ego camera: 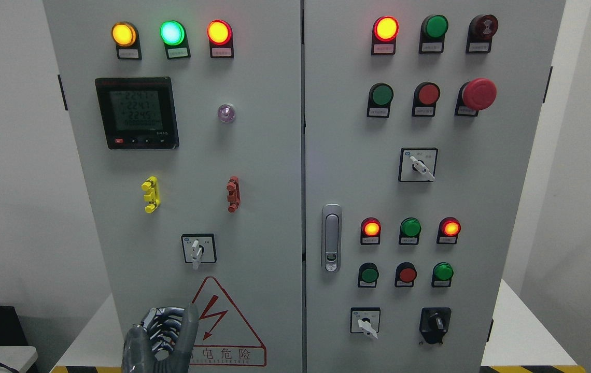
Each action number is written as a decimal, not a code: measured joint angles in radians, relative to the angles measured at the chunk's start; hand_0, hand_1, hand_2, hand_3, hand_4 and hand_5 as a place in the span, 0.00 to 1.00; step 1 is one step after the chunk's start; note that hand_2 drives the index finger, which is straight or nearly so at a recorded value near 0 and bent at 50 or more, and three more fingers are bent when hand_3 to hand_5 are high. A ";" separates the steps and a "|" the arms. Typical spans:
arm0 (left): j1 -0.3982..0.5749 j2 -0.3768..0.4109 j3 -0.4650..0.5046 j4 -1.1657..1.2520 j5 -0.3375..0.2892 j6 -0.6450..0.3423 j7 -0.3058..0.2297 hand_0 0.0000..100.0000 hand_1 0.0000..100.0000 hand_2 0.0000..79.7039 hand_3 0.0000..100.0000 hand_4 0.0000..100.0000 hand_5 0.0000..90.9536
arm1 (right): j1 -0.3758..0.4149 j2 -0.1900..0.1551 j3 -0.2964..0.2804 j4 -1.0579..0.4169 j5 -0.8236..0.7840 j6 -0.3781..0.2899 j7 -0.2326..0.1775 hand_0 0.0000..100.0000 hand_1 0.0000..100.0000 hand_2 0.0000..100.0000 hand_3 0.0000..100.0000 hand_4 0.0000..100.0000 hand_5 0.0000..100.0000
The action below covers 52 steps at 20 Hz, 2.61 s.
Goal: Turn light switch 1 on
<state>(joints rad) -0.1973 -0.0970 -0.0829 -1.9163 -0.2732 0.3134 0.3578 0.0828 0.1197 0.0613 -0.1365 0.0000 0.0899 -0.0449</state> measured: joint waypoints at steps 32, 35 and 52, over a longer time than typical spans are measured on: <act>-0.157 -0.017 -0.029 0.003 0.019 0.186 0.060 0.25 0.51 0.60 0.75 0.80 0.90 | 0.000 0.000 0.000 0.000 0.000 0.000 0.000 0.12 0.39 0.00 0.00 0.00 0.00; -0.163 -0.017 -0.029 0.003 0.022 0.191 0.063 0.25 0.51 0.60 0.74 0.80 0.90 | 0.000 0.000 0.000 0.000 0.000 0.000 0.000 0.12 0.39 0.00 0.00 0.00 0.00; -0.211 -0.020 -0.029 0.005 0.025 0.239 0.070 0.24 0.52 0.60 0.74 0.80 0.90 | 0.000 0.000 0.000 0.000 0.000 0.000 0.000 0.12 0.39 0.00 0.00 0.00 0.00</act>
<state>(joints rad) -0.4083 -0.1172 -0.1119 -1.9109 -0.2483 0.5526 0.4275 0.0828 0.1197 0.0614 -0.1365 0.0000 0.0899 -0.0449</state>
